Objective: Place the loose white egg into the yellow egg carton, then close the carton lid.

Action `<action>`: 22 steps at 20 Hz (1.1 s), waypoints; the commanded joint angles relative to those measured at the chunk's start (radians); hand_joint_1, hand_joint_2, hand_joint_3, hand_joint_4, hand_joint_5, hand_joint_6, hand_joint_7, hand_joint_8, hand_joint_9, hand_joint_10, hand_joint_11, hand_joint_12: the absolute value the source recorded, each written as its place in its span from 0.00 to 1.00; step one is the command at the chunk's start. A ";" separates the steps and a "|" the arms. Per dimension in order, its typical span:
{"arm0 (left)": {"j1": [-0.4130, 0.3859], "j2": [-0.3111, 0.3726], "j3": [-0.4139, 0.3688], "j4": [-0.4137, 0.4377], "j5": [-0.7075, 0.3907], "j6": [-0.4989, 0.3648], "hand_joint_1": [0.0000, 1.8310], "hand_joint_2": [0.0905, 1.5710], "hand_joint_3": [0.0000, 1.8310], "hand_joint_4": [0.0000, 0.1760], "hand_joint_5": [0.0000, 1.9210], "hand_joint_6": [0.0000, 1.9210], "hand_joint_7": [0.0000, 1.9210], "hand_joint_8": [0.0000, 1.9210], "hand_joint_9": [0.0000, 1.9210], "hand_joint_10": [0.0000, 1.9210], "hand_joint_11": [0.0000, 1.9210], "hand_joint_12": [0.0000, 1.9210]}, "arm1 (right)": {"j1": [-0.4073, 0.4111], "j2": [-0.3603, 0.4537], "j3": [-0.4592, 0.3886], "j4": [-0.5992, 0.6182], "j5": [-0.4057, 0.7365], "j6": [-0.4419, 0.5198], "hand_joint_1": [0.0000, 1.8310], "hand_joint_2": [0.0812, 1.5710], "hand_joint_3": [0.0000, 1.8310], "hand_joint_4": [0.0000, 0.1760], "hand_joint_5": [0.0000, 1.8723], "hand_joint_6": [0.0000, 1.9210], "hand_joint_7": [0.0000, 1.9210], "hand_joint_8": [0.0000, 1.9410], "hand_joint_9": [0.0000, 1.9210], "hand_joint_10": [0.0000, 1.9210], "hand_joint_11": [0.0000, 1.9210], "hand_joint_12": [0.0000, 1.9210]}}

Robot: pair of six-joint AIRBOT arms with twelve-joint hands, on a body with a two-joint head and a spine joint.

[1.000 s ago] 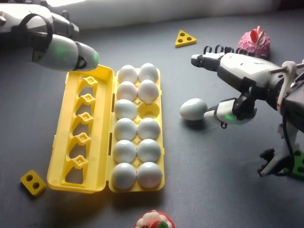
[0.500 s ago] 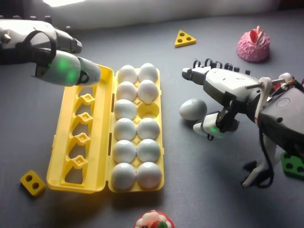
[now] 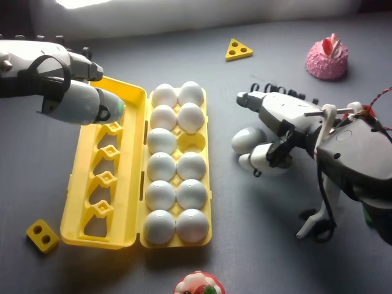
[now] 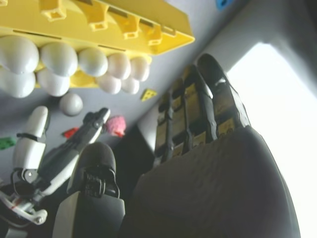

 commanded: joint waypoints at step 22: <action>-0.019 0.003 0.009 0.051 0.045 0.002 0.06 0.83 0.00 0.08 0.12 0.00 0.12 0.00 0.13 0.00 0.00 0.36 | -0.011 -0.031 0.082 -0.105 -0.018 -0.001 0.69 0.65 0.00 0.00 0.17 0.00 0.04 0.00 0.03 0.00 0.00 0.10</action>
